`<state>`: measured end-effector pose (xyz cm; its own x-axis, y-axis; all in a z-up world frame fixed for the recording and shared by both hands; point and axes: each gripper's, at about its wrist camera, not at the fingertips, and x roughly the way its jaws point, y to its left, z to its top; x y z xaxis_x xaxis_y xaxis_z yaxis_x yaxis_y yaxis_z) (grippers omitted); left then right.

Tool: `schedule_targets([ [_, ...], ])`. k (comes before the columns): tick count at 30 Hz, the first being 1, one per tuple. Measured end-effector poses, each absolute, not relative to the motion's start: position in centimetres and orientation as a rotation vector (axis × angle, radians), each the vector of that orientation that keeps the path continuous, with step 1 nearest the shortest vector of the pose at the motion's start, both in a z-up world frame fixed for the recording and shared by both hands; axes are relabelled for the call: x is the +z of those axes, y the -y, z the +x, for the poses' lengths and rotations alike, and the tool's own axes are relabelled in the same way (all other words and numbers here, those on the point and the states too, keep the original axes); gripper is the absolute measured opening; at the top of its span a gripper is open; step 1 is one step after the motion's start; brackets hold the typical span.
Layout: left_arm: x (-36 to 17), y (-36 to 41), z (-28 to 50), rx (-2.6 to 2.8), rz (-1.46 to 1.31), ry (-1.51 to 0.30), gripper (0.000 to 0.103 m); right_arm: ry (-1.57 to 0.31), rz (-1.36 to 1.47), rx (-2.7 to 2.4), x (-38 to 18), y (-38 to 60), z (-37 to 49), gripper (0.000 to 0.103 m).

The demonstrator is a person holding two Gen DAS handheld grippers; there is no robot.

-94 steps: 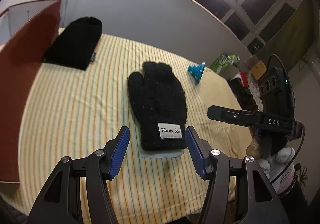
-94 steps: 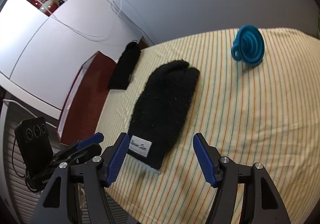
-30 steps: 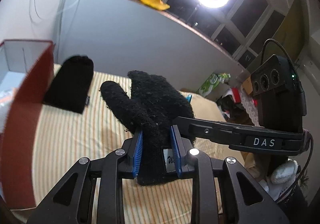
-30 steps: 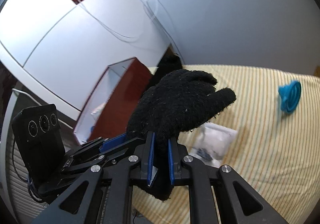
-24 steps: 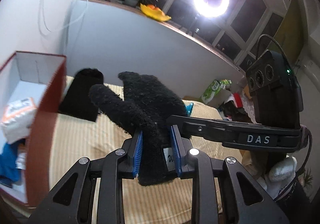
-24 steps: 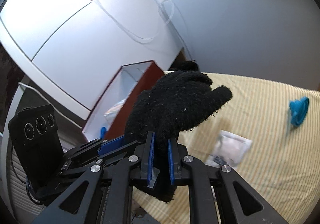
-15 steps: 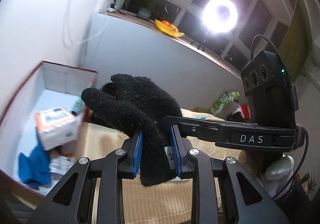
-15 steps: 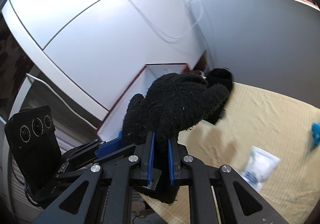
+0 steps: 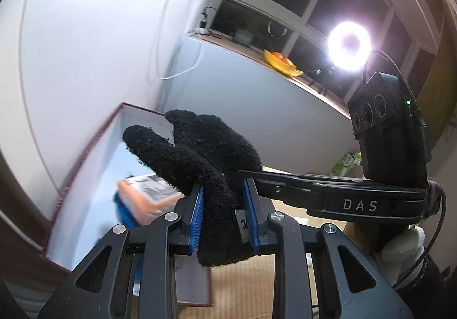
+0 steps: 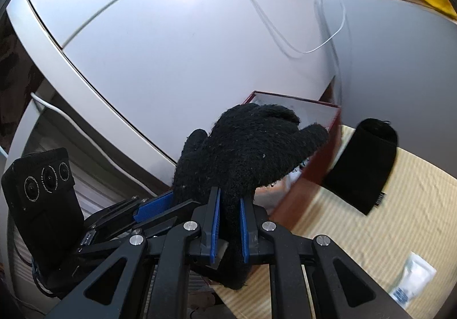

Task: Organize soft objects
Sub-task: 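Lift the glove with the left gripper and release it into the shoebox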

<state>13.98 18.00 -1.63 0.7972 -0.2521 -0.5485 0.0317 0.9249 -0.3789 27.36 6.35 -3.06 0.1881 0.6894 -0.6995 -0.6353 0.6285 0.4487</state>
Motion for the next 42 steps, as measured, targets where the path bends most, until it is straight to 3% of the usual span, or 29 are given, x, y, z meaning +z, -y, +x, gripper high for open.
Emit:
schedule_targets([
  [20,-3.4,-22.1,11.3,-0.007,-0.341,-0.659,0.026,-1.099,0.025,0.956,-6.0,-12.1,27.2,0.013],
  [22,-3.4,-22.0,11.0,0.002,-0.34,-0.659,0.03,-1.106,0.029,0.947,-6.0,-11.8,27.2,0.018],
  [24,-3.3,-22.1,10.7,0.019,-0.333,-0.655,0.043,-1.098,0.028,0.932,-5.9,-11.3,27.2,0.029],
  [26,-3.1,-22.1,10.3,0.028,-0.335,-0.643,0.047,-1.086,0.041,0.929,-5.5,-10.7,27.2,0.044],
  [42,-2.3,-19.1,7.4,0.005,-0.306,-0.606,0.048,-0.989,0.06,0.825,-4.1,0.0,24.5,0.054],
])
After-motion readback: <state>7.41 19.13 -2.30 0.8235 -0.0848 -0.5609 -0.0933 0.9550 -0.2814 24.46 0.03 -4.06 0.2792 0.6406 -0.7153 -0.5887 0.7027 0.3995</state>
